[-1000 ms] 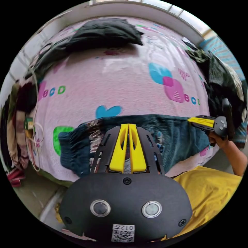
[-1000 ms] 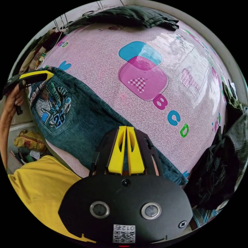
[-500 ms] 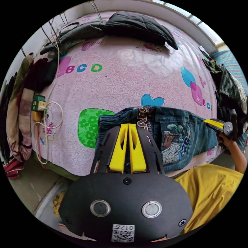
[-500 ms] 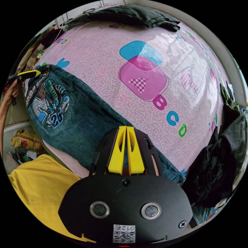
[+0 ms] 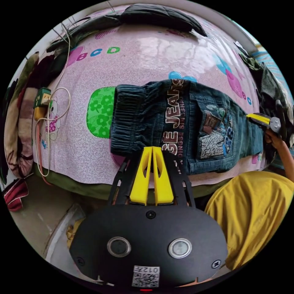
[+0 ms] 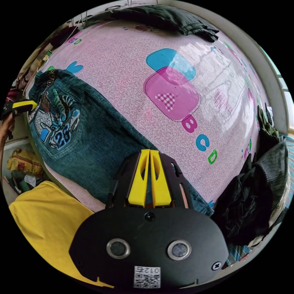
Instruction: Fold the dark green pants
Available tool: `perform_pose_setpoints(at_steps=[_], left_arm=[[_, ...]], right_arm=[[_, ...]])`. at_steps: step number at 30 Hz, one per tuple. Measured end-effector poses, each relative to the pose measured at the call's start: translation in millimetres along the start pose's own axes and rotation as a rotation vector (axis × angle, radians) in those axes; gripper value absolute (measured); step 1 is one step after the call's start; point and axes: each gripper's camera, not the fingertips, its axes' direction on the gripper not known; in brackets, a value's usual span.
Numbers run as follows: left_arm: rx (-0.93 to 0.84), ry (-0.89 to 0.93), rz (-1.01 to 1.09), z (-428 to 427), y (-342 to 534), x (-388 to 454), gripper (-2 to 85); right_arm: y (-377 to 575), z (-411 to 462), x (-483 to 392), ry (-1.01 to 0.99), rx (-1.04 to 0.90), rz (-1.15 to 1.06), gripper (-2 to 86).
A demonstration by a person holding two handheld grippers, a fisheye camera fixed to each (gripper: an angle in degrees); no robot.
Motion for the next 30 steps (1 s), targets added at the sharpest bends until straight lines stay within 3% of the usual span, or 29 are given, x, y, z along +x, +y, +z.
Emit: perform_pose_setpoints(at_steps=[2, 5, 10, 15, 20, 22, 24, 26, 30], left_arm=[[-0.012, 0.041, -0.041, -9, 0, -6, -0.1], [0.107, -0.080, -0.033, -48, 3, 10, -0.1], [0.164, 0.182, 0.125, -48, -27, 55, -0.1], [0.016, 0.028, 0.167, 12, -59, 79, -0.1], [0.034, 0.063, 0.084, 10, -57, 66, 0.1], [0.099, 0.012, 0.103, -6, -47, 75, 0.1], [0.151, 0.086, 0.172, -17, -37, 94, 0.2], [0.097, 0.105, 0.240, -4, -35, 113, 0.2], [-0.005, -0.041, 0.274, 47, -34, 137, 0.2]], right_arm=[[1, -1, -1, -0.003, 0.005, -0.005, 0.8], [3, -4, -2, -0.005, 0.013, 0.012, 0.7], [7, -8, -7, 0.021, 0.018, -0.004, 0.7], [11, -14, -1, -0.002, 0.018, 0.016, 0.8], [21, -21, 10, -0.036, 0.029, 0.030, 0.7], [26, -24, 14, -0.049, 0.040, 0.040, 0.7], [31, -27, 19, -0.060, 0.050, 0.050, 0.7], [37, -31, 24, -0.065, 0.052, 0.053, 0.7], [47, -37, 30, -0.062, 0.055, 0.047, 0.6]])
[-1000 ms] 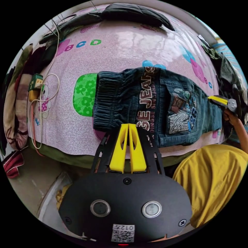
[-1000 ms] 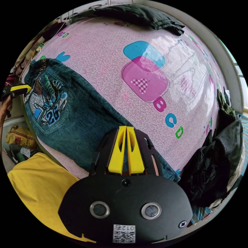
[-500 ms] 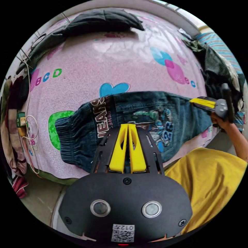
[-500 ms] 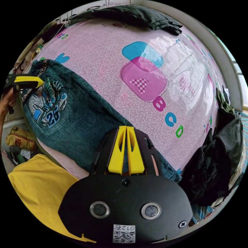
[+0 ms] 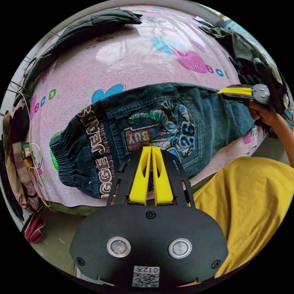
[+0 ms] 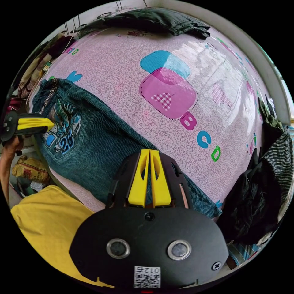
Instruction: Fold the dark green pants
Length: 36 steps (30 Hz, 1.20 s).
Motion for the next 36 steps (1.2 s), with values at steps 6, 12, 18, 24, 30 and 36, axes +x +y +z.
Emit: perform_pose_setpoints(at_steps=[6, 12, 18, 24, 30, 36], left_arm=[[0.037, 0.005, -0.046, -13, -1, 0, 0.2], [-0.083, 0.066, 0.141, 5, 8, 38, 0.2], [-0.096, 0.073, 0.084, 49, -1, 34, 0.1], [-0.092, 0.054, 0.058, 48, -7, 39, 0.1], [0.055, 0.056, 0.158, 36, -26, 88, 0.1], [0.076, 0.147, 0.277, 61, -69, 155, 0.0]], right_arm=[[18, -23, 22, -0.033, -0.011, 0.042, 0.1], [78, -77, -7, -0.172, 0.113, -0.168, 0.0], [110, -35, -26, -0.061, -0.025, -0.244, 0.0], [162, -60, 37, -0.135, 0.061, -0.107, 0.1], [309, -95, 190, -0.229, 0.280, 0.376, 0.7], [518, -79, 338, -0.447, 0.444, 0.915, 4.1]])
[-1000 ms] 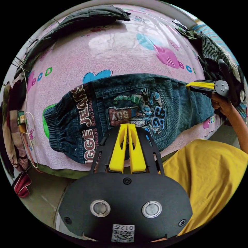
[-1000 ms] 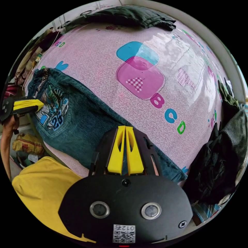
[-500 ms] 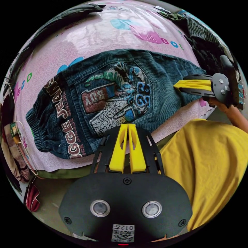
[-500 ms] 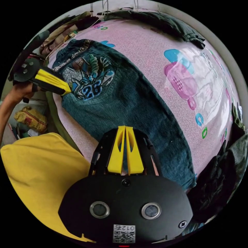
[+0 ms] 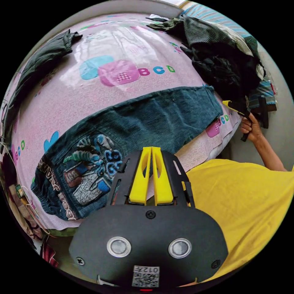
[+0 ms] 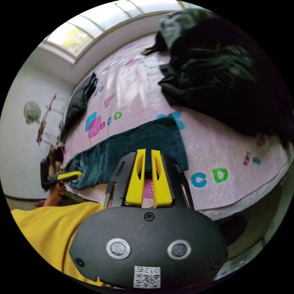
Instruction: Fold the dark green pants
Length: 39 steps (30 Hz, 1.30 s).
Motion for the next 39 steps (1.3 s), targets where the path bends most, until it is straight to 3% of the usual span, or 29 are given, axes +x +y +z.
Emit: perform_pose_setpoints(at_steps=[5, 11, 27, 39], left_arm=[[-0.015, -0.035, 0.074, 34, -44, 41, 0.0], [-0.124, -0.126, 0.100, 79, -72, 65, 0.2], [-0.107, 0.000, -0.058, 108, -79, 47, 0.4], [-0.108, 0.012, -0.084, 119, -76, 48, 0.3]], right_arm=[[38, -30, 142, -0.245, 0.042, 0.336, 7.6], [62, -24, 216, -0.456, 0.031, 0.502, 8.0], [57, -61, 284, -0.672, 0.063, 0.392, 3.9], [47, -54, 293, -0.677, -0.014, 0.372, 9.4]])
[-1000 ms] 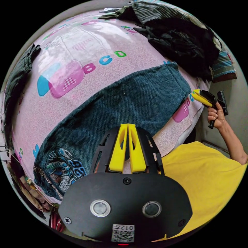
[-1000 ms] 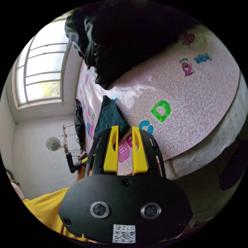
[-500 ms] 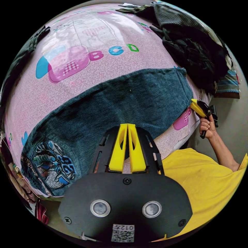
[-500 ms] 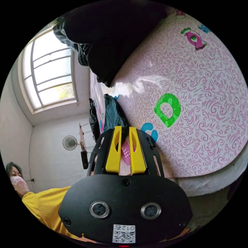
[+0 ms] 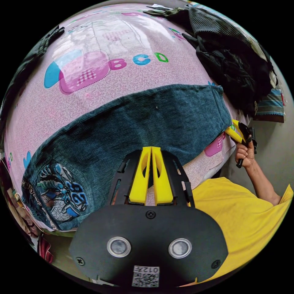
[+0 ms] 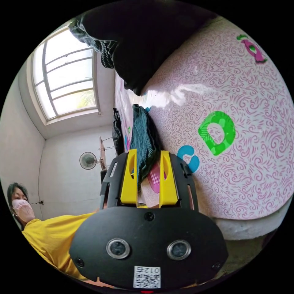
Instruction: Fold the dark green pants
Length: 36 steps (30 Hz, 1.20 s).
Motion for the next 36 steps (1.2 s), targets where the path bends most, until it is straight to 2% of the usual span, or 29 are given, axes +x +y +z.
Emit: perform_pose_setpoints(at_steps=[6, 8, 11, 17, 22, 26, 29, 32, 33, 36], left_arm=[[0.004, -0.024, -0.029, -4, 6, 0, 0.2], [0.078, -0.078, -0.061, -17, 10, 2, 0.2], [0.146, -0.044, -0.098, -29, 3, -1, 0.1], [0.144, -0.206, -0.221, -31, -22, -18, 0.2], [0.122, -0.187, -0.198, -29, -17, -29, 0.1], [0.185, -0.060, -0.205, -57, 23, -32, 0.1], [0.135, -0.057, -0.158, -52, 54, -22, 0.1], [0.011, -0.051, -0.151, -20, 68, -23, 0.1], [0.077, -0.048, -0.158, -25, 76, -26, 0.1], [0.054, 0.004, -0.187, -38, 86, -40, 0.2]], right_arm=[[-3, 6, -7, -0.012, 0.023, -0.027, 3.8], [-2, 4, -15, -0.017, 0.009, -0.066, 2.7], [-1, 5, -23, -0.035, -0.011, -0.090, 2.0], [-1, 15, -55, -0.043, -0.044, -0.174, 1.5], [1, 28, -83, -0.076, -0.060, -0.236, 1.6], [1, 47, -106, -0.093, -0.094, -0.286, 1.6], [1, 62, -119, -0.117, -0.117, -0.309, 1.6], [3, 78, -137, -0.135, -0.133, -0.342, 1.6], [4, 81, -142, -0.139, -0.135, -0.350, 1.6], [15, 98, -167, -0.152, -0.145, -0.404, 1.6]])
